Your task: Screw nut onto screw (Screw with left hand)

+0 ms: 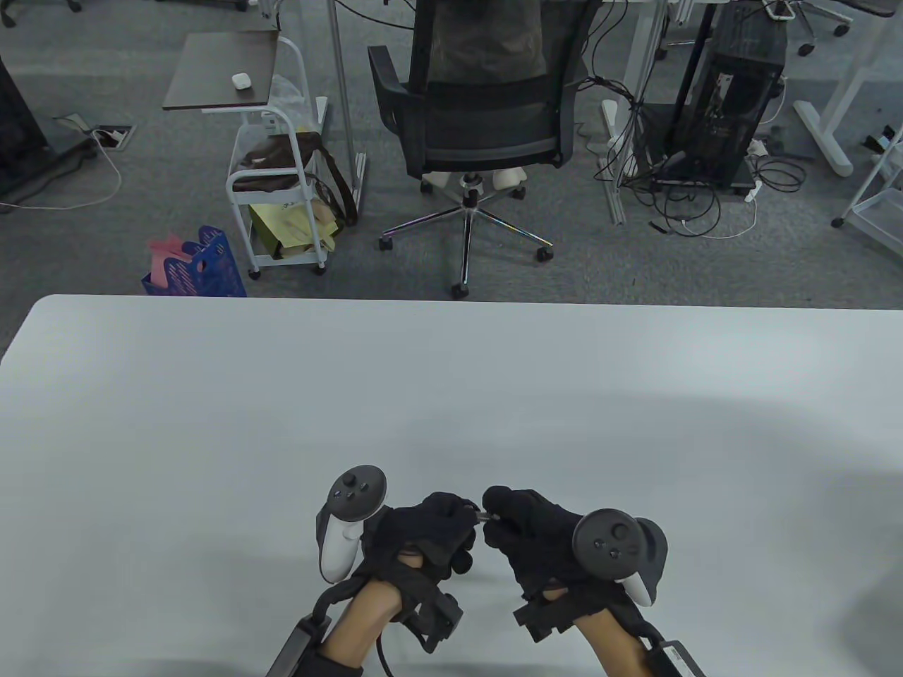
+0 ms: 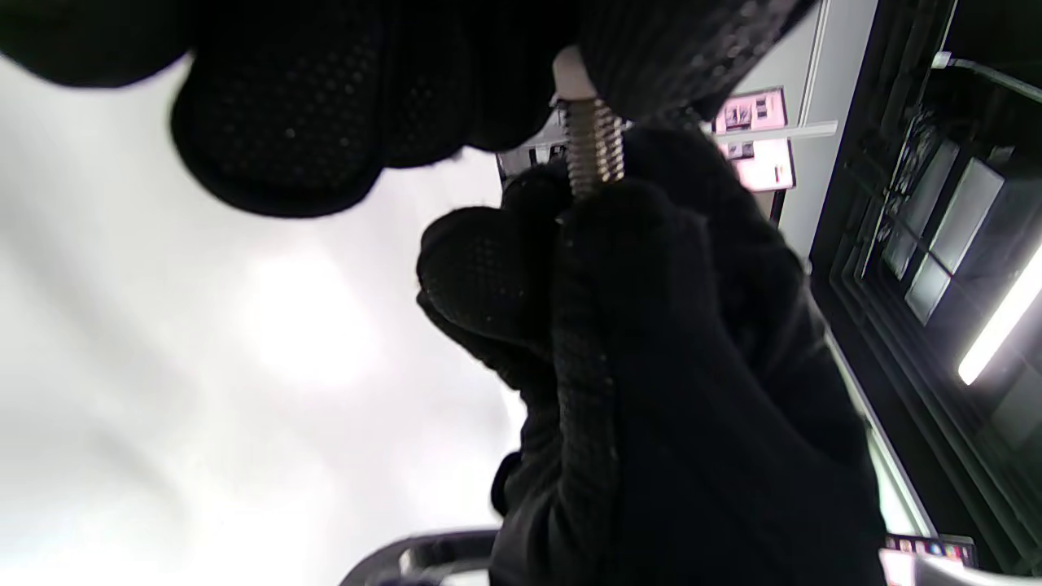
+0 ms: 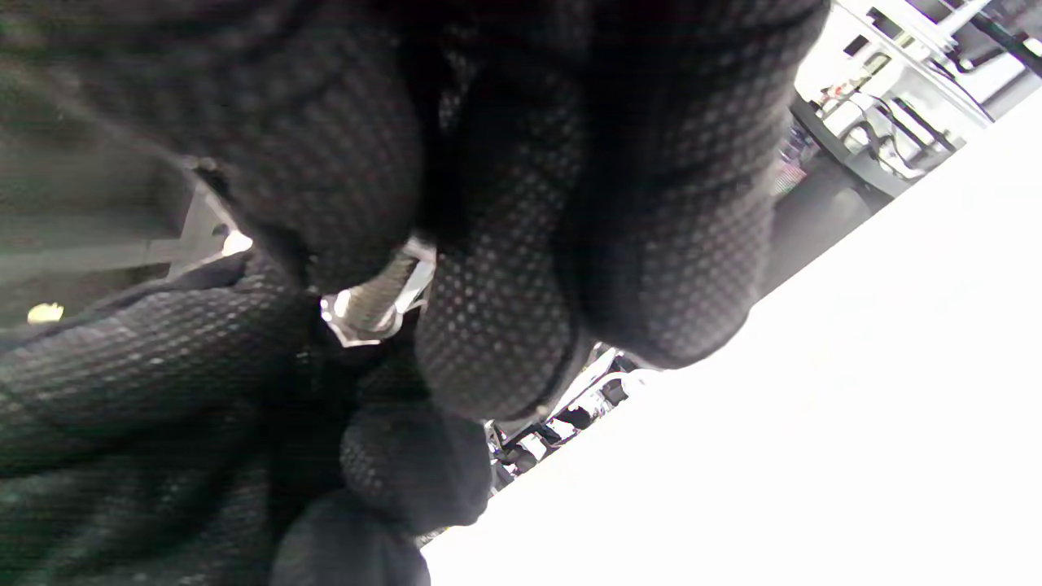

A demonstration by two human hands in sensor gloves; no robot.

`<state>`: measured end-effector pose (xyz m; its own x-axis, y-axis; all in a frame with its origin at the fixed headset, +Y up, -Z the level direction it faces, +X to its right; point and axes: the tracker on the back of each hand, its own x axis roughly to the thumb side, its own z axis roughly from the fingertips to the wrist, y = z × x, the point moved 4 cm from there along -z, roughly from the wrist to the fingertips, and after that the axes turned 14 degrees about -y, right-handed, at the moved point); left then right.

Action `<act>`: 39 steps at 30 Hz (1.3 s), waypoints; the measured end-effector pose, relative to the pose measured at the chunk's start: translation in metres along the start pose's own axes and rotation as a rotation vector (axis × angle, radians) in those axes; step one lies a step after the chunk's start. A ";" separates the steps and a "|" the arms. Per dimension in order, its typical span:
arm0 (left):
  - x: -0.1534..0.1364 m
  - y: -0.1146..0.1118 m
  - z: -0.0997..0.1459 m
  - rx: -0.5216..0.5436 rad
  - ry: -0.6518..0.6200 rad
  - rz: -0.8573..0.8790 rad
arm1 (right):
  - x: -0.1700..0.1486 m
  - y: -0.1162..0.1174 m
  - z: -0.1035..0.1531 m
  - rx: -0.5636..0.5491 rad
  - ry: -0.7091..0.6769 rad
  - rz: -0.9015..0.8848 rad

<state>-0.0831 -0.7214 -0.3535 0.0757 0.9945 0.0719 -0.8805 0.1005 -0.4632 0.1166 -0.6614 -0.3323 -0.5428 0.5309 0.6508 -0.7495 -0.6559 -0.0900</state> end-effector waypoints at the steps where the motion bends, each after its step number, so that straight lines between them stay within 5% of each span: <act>1: -0.001 -0.001 0.000 -0.017 0.001 0.019 | 0.000 0.000 0.000 0.001 -0.001 -0.002; 7: -0.007 0.004 -0.002 0.073 0.026 -0.027 | -0.002 0.006 0.001 0.022 0.000 -0.014; 15: -0.002 0.008 0.001 0.059 0.002 -0.006 | -0.004 -0.002 0.002 -0.040 0.013 -0.061; 20: 0.005 0.003 -0.002 -0.042 -0.044 0.071 | -0.003 -0.008 0.002 -0.077 0.016 -0.093; 23: 0.001 0.004 -0.004 0.013 -0.011 0.023 | -0.004 -0.009 0.003 -0.099 0.023 -0.101; 31: 0.003 0.002 -0.006 0.013 -0.018 -0.076 | -0.011 0.005 0.004 0.007 0.054 -0.068; 36: 0.007 0.001 -0.005 -0.048 -0.043 -0.074 | -0.004 -0.001 0.002 -0.035 0.014 -0.001; 39: 0.006 0.007 -0.003 0.043 -0.049 -0.078 | 0.000 -0.001 0.002 -0.032 -0.003 -0.009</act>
<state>-0.0869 -0.7145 -0.3590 0.1230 0.9810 0.1497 -0.8923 0.1754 -0.4160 0.1183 -0.6618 -0.3310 -0.5345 0.5352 0.6542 -0.7663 -0.6334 -0.1079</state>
